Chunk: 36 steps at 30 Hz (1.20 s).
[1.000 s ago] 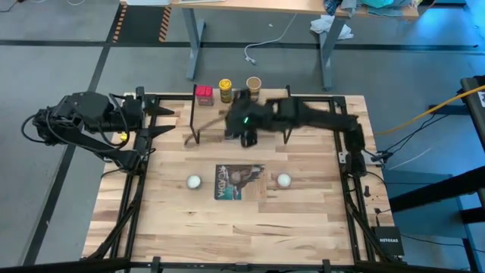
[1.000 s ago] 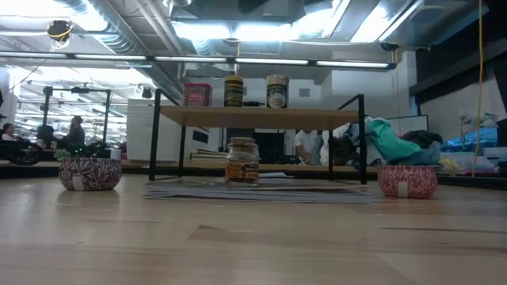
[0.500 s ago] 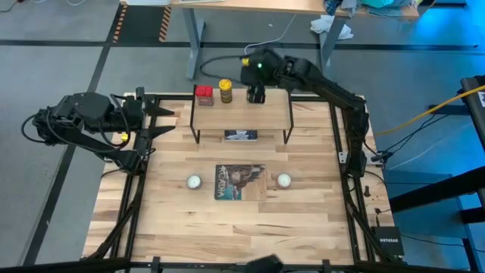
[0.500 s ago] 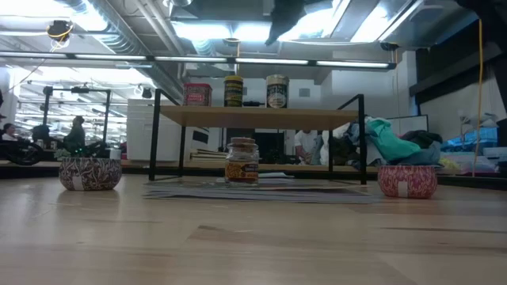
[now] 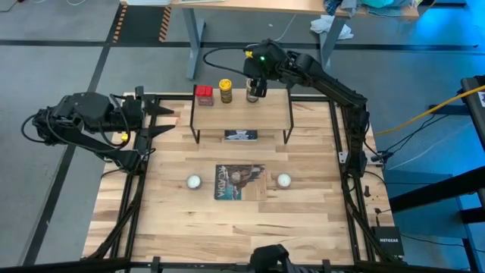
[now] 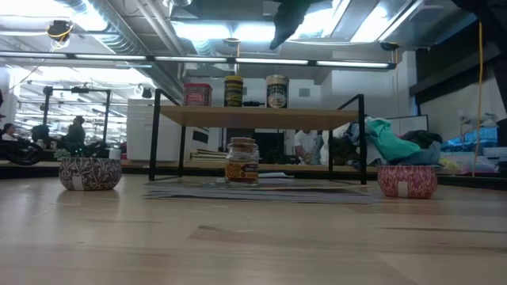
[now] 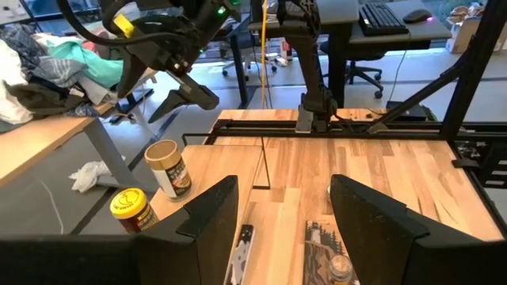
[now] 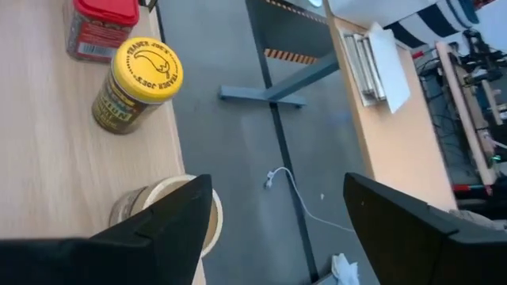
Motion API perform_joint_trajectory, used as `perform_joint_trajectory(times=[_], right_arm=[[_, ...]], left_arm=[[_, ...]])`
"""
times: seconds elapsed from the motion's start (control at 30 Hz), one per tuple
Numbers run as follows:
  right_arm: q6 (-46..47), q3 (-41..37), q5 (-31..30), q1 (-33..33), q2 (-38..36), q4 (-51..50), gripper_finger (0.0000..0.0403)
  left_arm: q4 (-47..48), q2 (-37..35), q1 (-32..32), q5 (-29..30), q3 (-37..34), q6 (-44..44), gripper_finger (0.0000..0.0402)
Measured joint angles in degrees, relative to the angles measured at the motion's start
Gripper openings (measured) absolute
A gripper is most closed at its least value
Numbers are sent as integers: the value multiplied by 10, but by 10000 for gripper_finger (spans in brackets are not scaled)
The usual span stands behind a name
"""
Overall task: Shelf spices
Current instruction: Remove the brown seasoning bottle from the shelf
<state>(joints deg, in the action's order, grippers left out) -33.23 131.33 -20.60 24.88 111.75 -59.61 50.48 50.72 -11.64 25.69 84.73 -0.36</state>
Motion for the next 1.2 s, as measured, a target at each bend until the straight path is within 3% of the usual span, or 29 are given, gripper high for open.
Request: perform_joint_trajectory(times=[0.27, 0.57, 0.9, 1.0, 1.2], right_arm=[[2, 0, 111, 21, 2, -11, 292], [0, 0, 129, 31, 2, -12, 294], [-6, 0, 112, 46, 2, 4, 387], [-14, 0, 116, 54, 2, 3, 397], [-4, 0, 218, 89, 5, -10, 398]], left_arm=[[0, 0, 0, 0, 0, -5, 196], [0, 0, 0, 1, 0, -7, 196], [0, 0, 0, 1, 0, -11, 196], [0, 0, 0, 1, 0, -13, 196], [0, 0, 0, 1, 0, -12, 196]])
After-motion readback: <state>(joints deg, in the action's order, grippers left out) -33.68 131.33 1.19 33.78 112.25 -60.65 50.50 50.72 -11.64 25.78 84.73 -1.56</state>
